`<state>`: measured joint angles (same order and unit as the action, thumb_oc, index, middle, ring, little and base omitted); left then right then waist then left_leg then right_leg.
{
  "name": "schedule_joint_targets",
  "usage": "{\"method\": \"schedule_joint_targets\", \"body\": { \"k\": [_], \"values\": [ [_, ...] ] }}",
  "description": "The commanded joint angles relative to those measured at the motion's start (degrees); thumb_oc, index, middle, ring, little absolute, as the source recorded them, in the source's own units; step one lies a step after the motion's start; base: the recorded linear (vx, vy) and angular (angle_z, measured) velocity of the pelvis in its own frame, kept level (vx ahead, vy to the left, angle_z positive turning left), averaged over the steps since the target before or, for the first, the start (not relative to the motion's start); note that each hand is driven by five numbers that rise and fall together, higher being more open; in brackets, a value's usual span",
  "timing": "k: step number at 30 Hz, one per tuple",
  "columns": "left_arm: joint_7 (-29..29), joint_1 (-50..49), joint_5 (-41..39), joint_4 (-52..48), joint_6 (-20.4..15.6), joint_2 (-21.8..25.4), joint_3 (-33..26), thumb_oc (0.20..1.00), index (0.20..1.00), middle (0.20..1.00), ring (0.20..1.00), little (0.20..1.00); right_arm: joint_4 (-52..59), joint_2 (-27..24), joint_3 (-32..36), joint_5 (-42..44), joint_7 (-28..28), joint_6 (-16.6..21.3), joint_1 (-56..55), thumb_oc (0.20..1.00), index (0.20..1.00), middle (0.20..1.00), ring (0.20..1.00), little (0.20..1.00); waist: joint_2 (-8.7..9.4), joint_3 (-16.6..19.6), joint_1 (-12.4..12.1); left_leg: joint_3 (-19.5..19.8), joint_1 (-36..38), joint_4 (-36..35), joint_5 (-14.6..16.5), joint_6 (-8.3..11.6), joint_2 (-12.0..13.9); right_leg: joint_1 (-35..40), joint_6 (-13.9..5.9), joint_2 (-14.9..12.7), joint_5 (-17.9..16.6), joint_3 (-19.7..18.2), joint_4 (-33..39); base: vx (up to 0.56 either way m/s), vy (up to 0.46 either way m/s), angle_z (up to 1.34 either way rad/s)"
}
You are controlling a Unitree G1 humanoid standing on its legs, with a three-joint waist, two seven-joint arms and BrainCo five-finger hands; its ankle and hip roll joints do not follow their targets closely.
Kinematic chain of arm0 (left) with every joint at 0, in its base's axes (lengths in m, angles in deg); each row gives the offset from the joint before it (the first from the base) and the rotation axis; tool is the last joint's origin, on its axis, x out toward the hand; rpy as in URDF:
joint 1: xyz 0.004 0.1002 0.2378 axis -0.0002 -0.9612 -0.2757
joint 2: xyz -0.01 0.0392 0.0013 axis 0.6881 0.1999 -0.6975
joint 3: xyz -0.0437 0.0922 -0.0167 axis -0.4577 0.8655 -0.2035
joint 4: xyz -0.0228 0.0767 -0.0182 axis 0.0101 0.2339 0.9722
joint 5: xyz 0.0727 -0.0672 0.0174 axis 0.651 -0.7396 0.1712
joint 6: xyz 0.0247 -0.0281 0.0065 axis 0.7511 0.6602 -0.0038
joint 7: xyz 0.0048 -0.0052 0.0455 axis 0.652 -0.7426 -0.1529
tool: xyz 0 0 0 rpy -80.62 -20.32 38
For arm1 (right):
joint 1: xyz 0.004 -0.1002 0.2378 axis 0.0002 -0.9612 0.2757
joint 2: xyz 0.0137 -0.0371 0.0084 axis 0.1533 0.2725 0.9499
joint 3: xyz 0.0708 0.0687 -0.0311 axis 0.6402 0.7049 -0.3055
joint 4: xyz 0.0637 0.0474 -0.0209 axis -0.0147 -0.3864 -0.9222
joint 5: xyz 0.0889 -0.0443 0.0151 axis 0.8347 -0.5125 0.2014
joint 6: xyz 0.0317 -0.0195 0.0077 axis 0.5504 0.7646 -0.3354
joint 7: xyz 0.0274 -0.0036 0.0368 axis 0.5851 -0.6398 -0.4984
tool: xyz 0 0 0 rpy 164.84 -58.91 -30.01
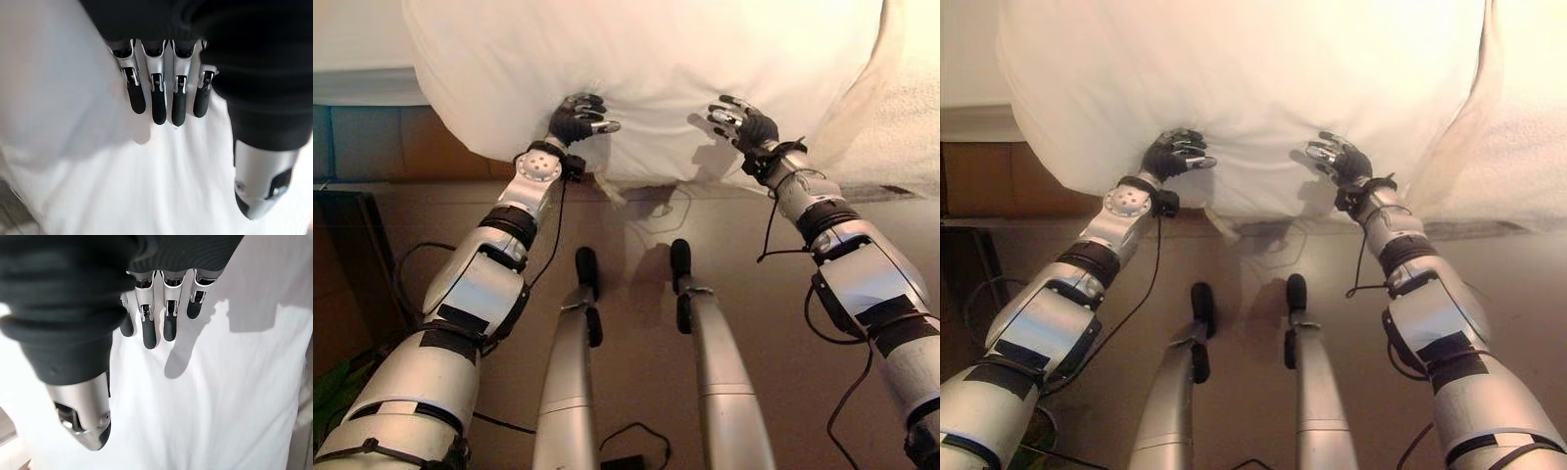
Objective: Make the bed
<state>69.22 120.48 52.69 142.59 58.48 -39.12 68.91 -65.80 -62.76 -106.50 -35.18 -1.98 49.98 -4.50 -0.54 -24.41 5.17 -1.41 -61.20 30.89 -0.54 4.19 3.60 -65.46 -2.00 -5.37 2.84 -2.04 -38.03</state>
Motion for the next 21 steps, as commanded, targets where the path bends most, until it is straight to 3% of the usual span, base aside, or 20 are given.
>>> {"method": "schedule_joint_targets", "body": {
  "k": [1,2,8,12,16,17,21],
  "values": [
    [-0.91,-0.77,0.94,3.88,-1.10,2.59,-2.61,1.000,1.000,1.000,1.000,1.000,-2.52,-3.43,0.08,-1.85,-2.52,3.12,0.81,1.000,1.000,1.000,1.000,1.000,-1.74,2.33,0.25,-0.45,3.64,-2.02,1.27,2.14,0.21,4.82,-4.24,-1.00,-1.34,-0.19,5.84,0.00,0.000,0.00],
    [-0.71,-4.33,1.21,4.05,-0.74,4.85,-3.66,1.000,1.000,1.000,1.000,1.000,-6.12,-6.51,0.27,-7.74,-6.02,2.40,0.58,1.000,1.000,1.000,1.000,1.000,-2.30,2.16,0.08,-0.54,6.75,-5.75,0.10,2.52,0.20,8.02,-4.46,-1.17,-2.09,0.12,9.06,0.00,0.000,0.00],
    [-0.50,-12.86,0.83,2.80,-1.22,8.14,-7.41,1.000,1.000,1.000,1.000,1.000,-9.51,-11.86,3.99,-11.07,-9.49,1.83,-3.24,1.000,1.000,1.000,1.000,1.000,-3.29,1.43,-0.54,-0.61,13.51,-12.50,-2.53,3.14,-0.11,14.81,-5.04,-1.14,-3.83,1.00,15.37,0.00,-0.003,0.01],
    [-3.24,-22.93,3.04,3.42,-1.72,10.93,-13.70,1.000,1.000,1.000,1.000,1.000,-10.93,-14.84,10.82,-9.71,-11.49,1.09,-11.43,1.000,1.000,1.000,1.000,1.000,-3.28,1.81,-1.10,-0.08,19.73,-17.14,-3.72,3.09,-0.58,21.02,-5.20,-1.22,-4.49,1.62,19.31,0.02,-0.018,0.02],
    [-4.56,-30.47,4.74,4.39,-1.73,11.87,-17.88,1.000,1.000,1.000,1.000,1.000,-10.59,-14.25,15.19,-8.88,-11.99,0.91,-17.68,1.000,1.000,1.000,1.000,1.000,-2.49,2.09,-1.23,-0.05,25.04,-20.39,-4.41,2.97,-0.38,26.10,-5.33,-1.11,-5.07,1.98,22.12,0.04,-0.021,0.04],
    [-5.14,-35.25,4.94,4.92,-1.64,10.38,-20.57,1.000,1.000,1.000,1.000,1.000,-10.21,-12.59,18.03,-8.20,-11.76,0.83,-23.14,1.000,1.000,1.000,1.000,1.000,-1.94,2.34,-1.32,0.21,28.25,-22.46,-4.95,2.96,-0.33,29.38,-5.42,-1.10,-5.49,2.20,23.97,0.05,-0.024,0.00],
    [-4.74,-40.37,6.66,5.66,-1.23,6.83,-21.31,1.000,1.000,1.000,1.000,1.000,-10.40,-9.59,22.22,-7.56,-11.33,0.97,-30.97,1.000,1.000,1.000,1.000,1.000,-1.37,3.78,-1.58,0.42,33.92,-26.63,-5.91,2.69,-0.08,34.96,-5.61,-1.20,-5.91,2.73,27.23,0.08,-0.010,0.03]
  ]
}}
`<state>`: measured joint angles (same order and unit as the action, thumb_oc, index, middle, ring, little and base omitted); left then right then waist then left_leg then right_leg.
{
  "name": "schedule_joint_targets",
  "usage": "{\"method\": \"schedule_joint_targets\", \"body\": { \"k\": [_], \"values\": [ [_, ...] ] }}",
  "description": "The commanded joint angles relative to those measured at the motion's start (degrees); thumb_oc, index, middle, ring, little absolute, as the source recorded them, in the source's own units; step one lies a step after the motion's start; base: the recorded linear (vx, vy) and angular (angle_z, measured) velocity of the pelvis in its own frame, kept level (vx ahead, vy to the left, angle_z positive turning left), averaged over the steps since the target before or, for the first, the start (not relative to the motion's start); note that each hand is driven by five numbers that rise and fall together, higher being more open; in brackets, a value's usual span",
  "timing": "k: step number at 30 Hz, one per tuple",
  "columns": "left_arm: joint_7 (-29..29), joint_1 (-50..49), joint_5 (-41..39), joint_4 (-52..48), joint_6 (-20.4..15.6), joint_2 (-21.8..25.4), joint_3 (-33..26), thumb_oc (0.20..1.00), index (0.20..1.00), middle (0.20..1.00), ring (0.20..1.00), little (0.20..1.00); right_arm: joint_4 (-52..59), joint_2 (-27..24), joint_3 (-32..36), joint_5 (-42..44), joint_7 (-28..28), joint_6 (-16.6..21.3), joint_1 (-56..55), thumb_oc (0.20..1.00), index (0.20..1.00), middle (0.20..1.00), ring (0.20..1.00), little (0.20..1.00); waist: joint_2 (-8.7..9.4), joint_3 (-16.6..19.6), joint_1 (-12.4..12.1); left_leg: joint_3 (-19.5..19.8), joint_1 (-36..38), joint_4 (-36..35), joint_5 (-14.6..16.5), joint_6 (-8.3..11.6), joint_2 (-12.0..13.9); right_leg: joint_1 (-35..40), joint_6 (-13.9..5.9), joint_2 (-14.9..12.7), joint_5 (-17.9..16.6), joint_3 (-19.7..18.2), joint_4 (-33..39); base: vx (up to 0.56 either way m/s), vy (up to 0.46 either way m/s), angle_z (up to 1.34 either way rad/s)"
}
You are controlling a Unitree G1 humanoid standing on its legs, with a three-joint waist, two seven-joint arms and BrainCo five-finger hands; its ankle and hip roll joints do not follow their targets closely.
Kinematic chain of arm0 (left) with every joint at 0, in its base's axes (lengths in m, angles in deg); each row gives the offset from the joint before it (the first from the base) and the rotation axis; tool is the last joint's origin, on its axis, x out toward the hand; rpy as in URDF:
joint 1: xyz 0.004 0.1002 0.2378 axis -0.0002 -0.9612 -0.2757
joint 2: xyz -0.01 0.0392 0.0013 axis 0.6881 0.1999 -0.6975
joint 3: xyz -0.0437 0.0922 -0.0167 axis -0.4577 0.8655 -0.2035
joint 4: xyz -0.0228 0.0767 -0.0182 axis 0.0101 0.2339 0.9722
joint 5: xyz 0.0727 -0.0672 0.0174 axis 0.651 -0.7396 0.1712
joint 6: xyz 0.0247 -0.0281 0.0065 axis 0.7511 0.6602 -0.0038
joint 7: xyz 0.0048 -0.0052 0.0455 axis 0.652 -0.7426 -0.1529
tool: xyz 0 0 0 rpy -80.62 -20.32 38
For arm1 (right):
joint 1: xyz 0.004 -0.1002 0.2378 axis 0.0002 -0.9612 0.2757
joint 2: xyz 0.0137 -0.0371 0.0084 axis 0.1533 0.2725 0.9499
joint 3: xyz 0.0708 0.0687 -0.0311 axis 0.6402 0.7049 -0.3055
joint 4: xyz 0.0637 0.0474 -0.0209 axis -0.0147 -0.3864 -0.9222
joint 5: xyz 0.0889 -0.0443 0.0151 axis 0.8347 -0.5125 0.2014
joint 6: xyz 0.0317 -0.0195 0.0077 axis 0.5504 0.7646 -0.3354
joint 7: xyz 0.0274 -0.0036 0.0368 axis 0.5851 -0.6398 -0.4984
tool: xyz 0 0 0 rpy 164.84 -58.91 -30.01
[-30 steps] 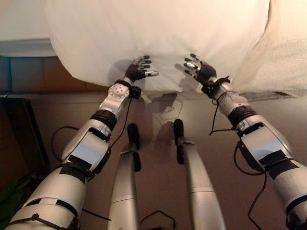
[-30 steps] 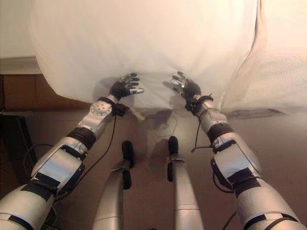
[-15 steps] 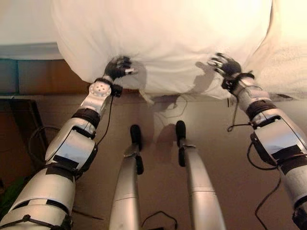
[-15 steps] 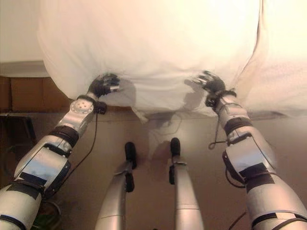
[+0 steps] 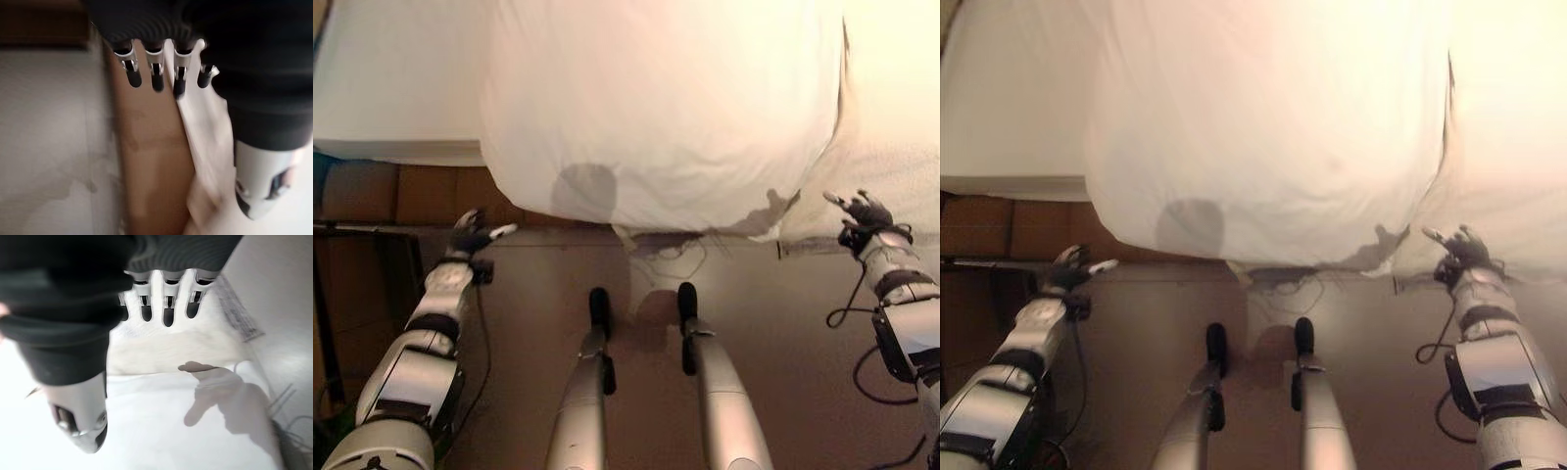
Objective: Make the bed
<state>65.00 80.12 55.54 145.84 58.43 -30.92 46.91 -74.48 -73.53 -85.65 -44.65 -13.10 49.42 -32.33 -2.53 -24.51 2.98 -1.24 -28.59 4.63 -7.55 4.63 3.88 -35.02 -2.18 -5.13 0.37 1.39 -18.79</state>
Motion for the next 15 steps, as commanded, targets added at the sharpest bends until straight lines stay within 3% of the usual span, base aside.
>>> {"method": "schedule_joint_targets", "body": {
  "k": [1,6,9,12,15],
  "values": [
    [0.19,-1.88,4.61,2.66,-0.89,-3.24,1.07,1.000,1.000,1.000,1.000,1.000,-2.27,2.33,2.42,1.43,-0.03,1.54,-5.87,1.000,1.000,1.000,1.000,1.000,0.74,4.47,0.59,0.24,3.23,-1.72,0.77,2.18,-0.24,6.46,-5.56,-1.37,-3.73,-0.42,9.02,0.07,-0.005,0.05],
    [3.60,-8.85,6.51,1.76,-0.69,-11.94,3.17,1.000,1.000,1.000,1.000,1.000,-0.70,9.04,5.85,-1.18,2.39,2.97,-18.51,1.000,1.000,1.000,1.000,1.000,0.83,7.85,0.24,1.04,11.32,-6.82,-0.40,2.14,0.32,15.34,-5.66,-1.49,-4.35,0.93,13.97,0.09,0.020,0.11],
    [6.37,-14.19,8.38,2.92,0.22,-18.02,4.50,1.000,1.000,1.000,1.000,1.000,0.60,14.77,6.63,-4.35,3.02,4.37,-26.35,1.000,1.000,1.000,1.000,1.000,1.20,11.93,0.48,1.05,15.79,-9.63,-0.47,2.17,1.08,20.06,-5.80,-1.61,-4.79,1.47,17.65,0.09,0.026,0.09],
    [7.16,-15.80,9.94,3.46,1.01,-20.91,6.25,1.000,1.000,1.000,1.000,1.000,0.22,17.77,8.23,-3.13,2.36,4.66,-29.12,1.000,1.000,1.000,1.000,1.000,1.21,13.93,0.77,1.19,17.24,-9.63,0.21,2.10,1.35,22.06,-5.92,-1.61,-5.04,1.24,19.11,0.09,0.037,0.04],
    [8.09,-17.83,13.39,5.60,2.15,-24.05,8.55,1.000,1.000,1.000,1.000,1.000,-1.11,22.03,5.67,-6.44,2.63,3.78,-32.10,1.000,1.000,1.000,1.000,1.000,1.49,16.55,0.94,0.89,19.97,-9.63,1.28,1.93,1.67,25.41,-6.10,-1.76,-5.21,1.06,20.99,0.10,0.035,-0.07]
  ]
}}
